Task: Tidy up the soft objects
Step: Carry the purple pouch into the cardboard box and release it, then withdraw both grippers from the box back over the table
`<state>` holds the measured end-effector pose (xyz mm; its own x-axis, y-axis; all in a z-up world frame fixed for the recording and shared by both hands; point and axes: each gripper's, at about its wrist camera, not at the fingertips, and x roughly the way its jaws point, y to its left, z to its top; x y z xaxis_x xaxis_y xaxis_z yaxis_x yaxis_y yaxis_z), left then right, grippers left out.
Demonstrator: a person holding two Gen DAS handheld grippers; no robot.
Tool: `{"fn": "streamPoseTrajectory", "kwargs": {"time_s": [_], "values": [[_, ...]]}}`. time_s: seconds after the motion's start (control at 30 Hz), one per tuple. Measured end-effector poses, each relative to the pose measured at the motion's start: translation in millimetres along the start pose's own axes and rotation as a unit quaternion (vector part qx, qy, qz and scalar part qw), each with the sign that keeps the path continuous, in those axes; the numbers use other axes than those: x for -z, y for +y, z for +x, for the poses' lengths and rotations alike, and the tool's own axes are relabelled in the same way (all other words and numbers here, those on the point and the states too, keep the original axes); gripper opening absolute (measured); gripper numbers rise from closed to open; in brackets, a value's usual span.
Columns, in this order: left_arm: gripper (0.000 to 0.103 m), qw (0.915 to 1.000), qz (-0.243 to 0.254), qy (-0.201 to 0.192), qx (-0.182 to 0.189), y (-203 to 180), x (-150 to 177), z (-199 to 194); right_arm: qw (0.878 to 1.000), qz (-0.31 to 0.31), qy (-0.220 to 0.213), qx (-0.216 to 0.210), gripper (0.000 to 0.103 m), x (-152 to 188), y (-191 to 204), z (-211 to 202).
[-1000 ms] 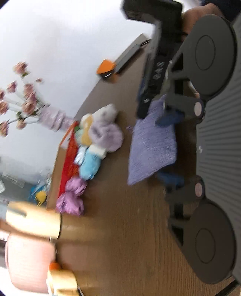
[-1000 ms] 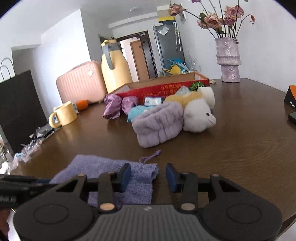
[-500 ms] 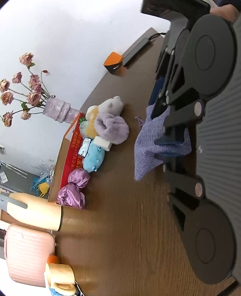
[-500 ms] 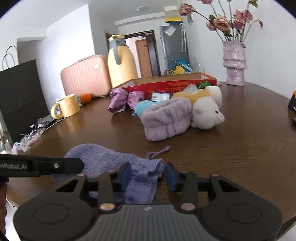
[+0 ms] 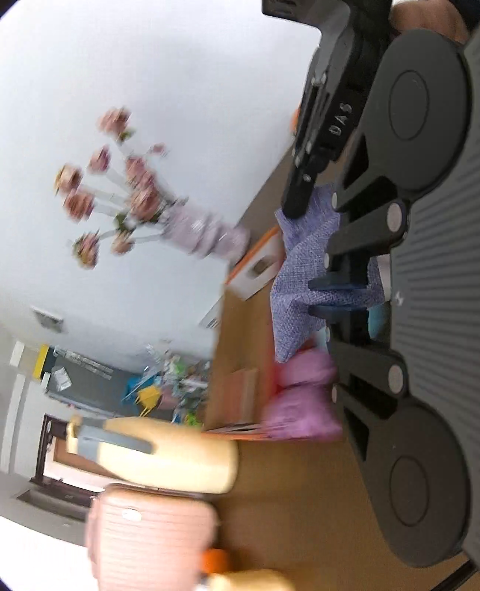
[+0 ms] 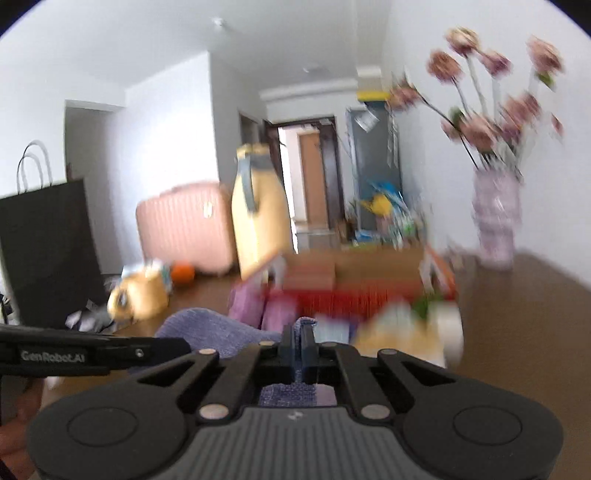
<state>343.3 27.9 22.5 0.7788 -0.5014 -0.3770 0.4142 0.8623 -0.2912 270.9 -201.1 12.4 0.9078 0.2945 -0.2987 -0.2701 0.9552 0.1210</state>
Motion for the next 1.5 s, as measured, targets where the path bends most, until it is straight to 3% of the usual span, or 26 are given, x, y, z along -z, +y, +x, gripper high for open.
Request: {"fn": "streamPoseTrajectory", "kwargs": {"time_s": [0.07,0.13,0.2,0.3,0.37,0.43,0.53,0.67,0.77,0.83,0.93,1.03,1.23,1.4,1.5], "values": [[0.008,0.9997,-0.008,0.011,-0.019,12,-39,43,1.0,-0.006,0.001,-0.004,0.003,-38,-13,42],[0.008,0.9986,-0.012,0.039,-0.033,28,-66,92,0.999,-0.025,0.025,-0.001,0.003,-72,-23,102],[0.008,0.9954,-0.013,0.063,-0.071,43,-80,139,0.997,-0.041,0.07,0.01,0.003,-92,-31,166],[0.008,0.9869,-0.027,0.103,-0.121,67,-85,188,0.99,-0.03,0.134,0.027,0.003,-97,-44,255],[0.011,0.9815,-0.006,0.122,-0.148,74,-83,210,0.985,-0.016,0.168,0.03,0.003,-92,-47,292],[0.023,0.9781,0.024,0.132,-0.159,76,-82,220,0.982,-0.008,0.189,0.025,0.008,-86,-48,319],[0.037,0.9804,0.038,0.12,-0.152,74,-84,211,0.976,-0.011,0.217,0.032,0.017,-82,-47,338],[0.039,0.979,0.055,0.108,-0.164,71,-91,190,0.98,-0.015,0.195,0.021,0.027,-91,-47,318],[0.041,0.98,0.059,0.09,-0.167,62,-99,159,0.985,-0.012,0.172,0.027,0.029,-111,-56,288],[0.049,0.9806,0.063,0.071,-0.172,55,-104,130,0.987,-0.016,0.155,0.029,0.032,-125,-63,258],[0.052,0.9794,0.072,0.037,-0.185,45,-104,81,0.991,-0.031,0.127,0.04,0.043,-140,-75,206],[0.053,0.975,0.079,0.014,-0.207,30,-105,44,0.992,-0.042,0.101,0.064,0.043,-147,-94,151],[0.054,0.9756,0.082,-0.018,-0.203,-4,-103,5,0.995,-0.02,0.064,0.073,0.043,-146,-108,76],[0.06,0.9692,0.084,-0.062,-0.223,-29,-74,-33,0.997,-0.022,0.022,0.067,0.047,-140,-94,30],[0.065,0.9631,0.096,-0.093,-0.234,-47,-37,-60,0.997,-0.032,-0.018,0.07,0.059,-115,-81,1]]}}
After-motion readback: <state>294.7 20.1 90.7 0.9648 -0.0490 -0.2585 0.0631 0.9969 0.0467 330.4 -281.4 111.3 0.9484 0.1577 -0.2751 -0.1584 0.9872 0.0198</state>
